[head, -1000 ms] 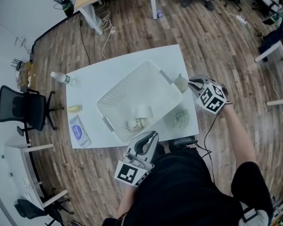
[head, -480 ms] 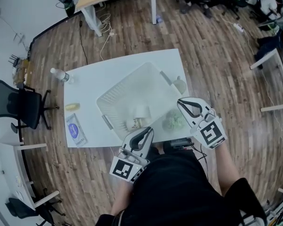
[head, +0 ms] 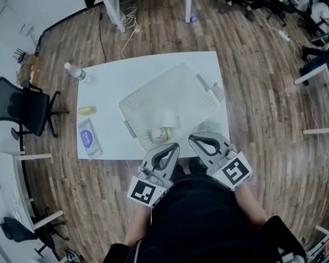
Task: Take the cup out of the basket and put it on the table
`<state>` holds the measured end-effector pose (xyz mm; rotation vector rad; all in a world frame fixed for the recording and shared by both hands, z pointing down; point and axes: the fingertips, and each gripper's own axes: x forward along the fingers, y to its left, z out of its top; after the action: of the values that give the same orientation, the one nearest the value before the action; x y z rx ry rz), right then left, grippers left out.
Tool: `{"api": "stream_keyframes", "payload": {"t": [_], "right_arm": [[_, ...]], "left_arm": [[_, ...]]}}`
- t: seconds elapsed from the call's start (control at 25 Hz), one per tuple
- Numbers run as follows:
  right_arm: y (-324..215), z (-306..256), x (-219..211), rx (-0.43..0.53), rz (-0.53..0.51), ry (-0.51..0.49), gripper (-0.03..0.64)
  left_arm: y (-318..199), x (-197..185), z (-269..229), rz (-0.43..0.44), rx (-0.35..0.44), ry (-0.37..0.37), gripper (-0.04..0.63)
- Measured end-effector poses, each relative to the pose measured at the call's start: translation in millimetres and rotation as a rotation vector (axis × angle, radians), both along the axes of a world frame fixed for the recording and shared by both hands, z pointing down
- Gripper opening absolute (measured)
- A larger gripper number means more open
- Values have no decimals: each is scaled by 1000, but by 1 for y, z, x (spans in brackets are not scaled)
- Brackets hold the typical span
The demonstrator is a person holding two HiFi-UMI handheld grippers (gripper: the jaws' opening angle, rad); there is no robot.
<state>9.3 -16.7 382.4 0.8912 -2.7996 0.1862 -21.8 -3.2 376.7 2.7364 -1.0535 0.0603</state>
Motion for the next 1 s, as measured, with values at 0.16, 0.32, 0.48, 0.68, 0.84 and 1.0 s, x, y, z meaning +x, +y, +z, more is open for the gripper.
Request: {"api": "stream_keyframes", "payload": {"t": [0.16, 0.32, 0.48, 0.68, 0.84, 1.0], "right_arm": [[7, 4, -11, -5, -8, 11, 29], [12, 11, -8, -35, 3, 31, 29], [17, 22, 3, -59, 35, 59, 29], [20, 25, 27, -73, 103, 41, 29], [25, 29, 43, -76, 98, 70, 29], [29, 31, 53, -67, 107, 79, 29]], "left_arm": [[-1, -14, 5, -5, -16, -29, 12], [-4, -13, 12, 28, -43, -72, 12], [-21, -12, 35, 93, -7, -289, 14], [-51, -2, 63, 236, -29, -482, 14], [-80, 2, 84, 337, -15, -682, 17], [-103, -3, 129, 452, -58, -887, 93]]}}
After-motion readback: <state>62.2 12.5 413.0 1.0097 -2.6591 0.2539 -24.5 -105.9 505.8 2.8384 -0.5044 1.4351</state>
